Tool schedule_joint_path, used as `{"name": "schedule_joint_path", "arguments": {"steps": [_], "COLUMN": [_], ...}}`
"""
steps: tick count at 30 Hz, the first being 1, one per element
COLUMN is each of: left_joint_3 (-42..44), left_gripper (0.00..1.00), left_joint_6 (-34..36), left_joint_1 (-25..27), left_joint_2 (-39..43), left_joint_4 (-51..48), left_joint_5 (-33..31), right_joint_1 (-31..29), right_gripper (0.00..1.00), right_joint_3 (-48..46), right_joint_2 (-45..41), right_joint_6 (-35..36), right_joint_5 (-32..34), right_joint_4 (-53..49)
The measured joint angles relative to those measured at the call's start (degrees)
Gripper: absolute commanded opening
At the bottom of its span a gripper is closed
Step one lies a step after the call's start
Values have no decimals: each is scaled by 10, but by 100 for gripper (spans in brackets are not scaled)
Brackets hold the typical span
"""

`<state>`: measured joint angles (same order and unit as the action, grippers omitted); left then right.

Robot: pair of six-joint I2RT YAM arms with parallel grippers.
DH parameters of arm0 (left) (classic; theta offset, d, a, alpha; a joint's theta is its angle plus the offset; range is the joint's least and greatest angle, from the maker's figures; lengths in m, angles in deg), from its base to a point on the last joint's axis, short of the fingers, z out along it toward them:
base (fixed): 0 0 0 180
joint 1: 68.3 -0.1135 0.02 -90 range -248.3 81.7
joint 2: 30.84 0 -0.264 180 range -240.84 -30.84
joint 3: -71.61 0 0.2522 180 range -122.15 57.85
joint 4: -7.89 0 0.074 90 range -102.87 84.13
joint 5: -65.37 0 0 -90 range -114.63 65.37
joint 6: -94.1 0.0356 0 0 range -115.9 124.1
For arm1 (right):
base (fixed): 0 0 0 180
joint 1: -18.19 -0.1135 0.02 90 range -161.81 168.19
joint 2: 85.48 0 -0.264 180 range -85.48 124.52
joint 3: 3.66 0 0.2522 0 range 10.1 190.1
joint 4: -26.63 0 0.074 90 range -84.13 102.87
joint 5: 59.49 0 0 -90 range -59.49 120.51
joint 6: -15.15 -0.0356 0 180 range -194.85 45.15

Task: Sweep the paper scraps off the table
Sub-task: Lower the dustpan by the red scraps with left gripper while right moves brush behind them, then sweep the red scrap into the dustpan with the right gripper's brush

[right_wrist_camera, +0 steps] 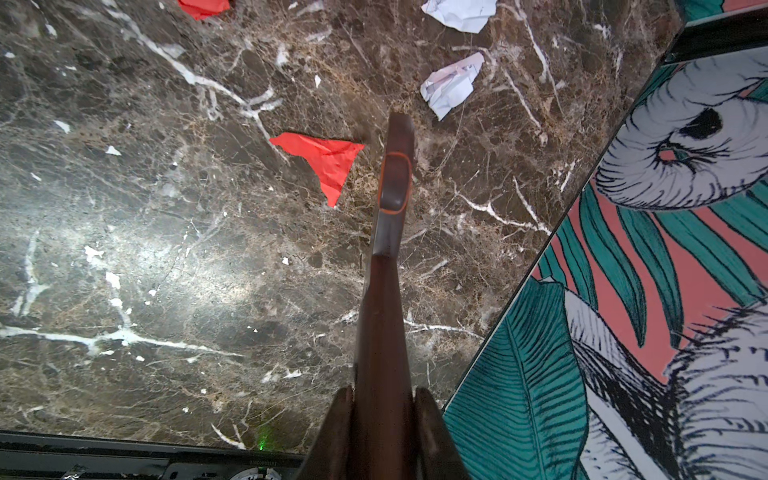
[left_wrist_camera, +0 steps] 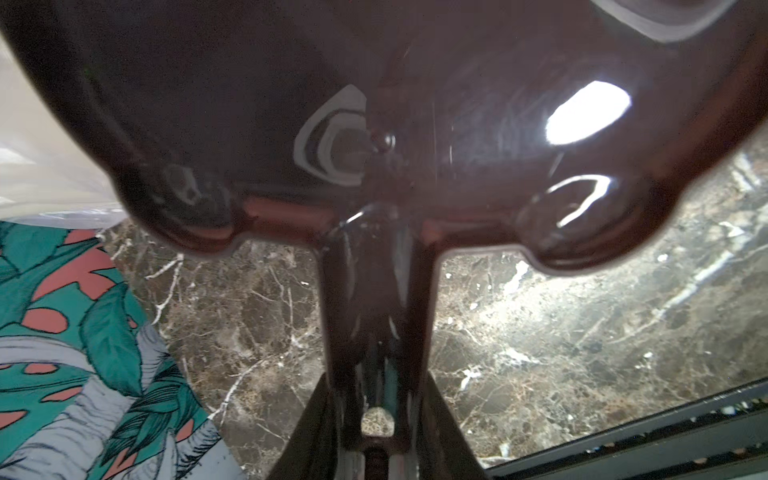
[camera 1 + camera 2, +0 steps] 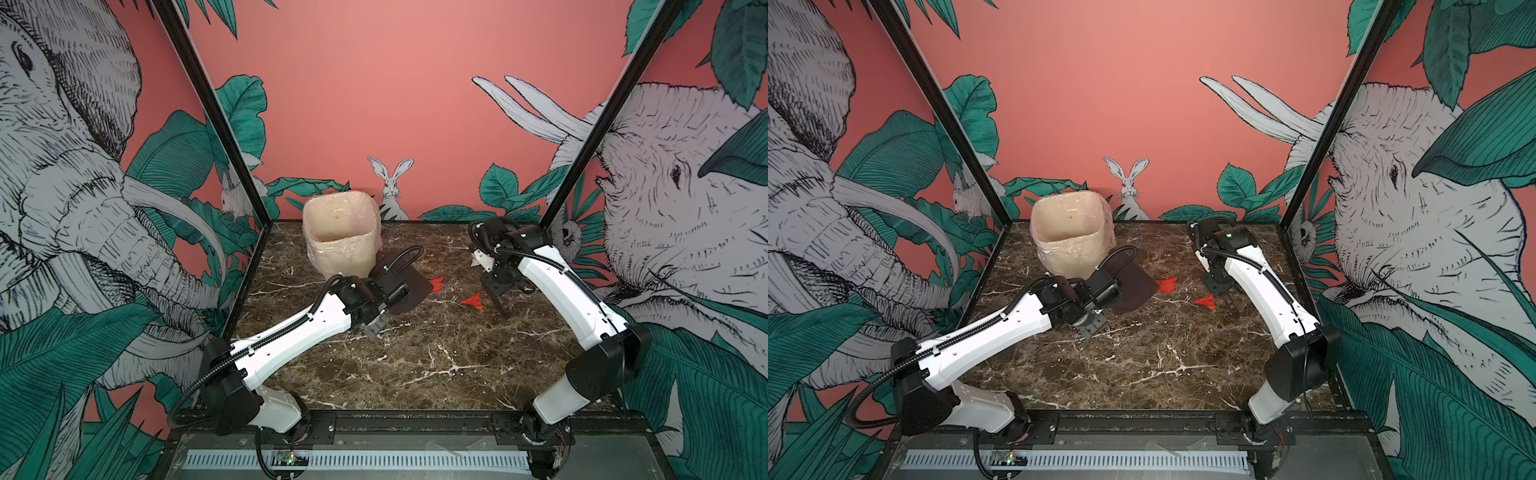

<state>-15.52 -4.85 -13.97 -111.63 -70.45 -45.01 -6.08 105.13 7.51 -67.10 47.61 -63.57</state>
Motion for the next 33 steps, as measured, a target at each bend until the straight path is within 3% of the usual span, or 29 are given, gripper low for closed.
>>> {"name": "schedule_joint_path", "arguments": {"steps": [17,33], "left_joint_3": [82,121], "left_gripper": [0,0], "left_joint_6": [-37,-55], "left_joint_1": [27,75], "left_joint_2": [0,-27], "left_joint_4": [47,49], "left_joint_5": [62,87], "right_joint_1": [-61,-132], "right_gripper": [0,0], "right_joint_3": [32,31], "right_joint_2": [57,33], "right_joint_6": [14,-24], "right_joint_5": [13,-63], "right_joint_4": [-18,-38]}}
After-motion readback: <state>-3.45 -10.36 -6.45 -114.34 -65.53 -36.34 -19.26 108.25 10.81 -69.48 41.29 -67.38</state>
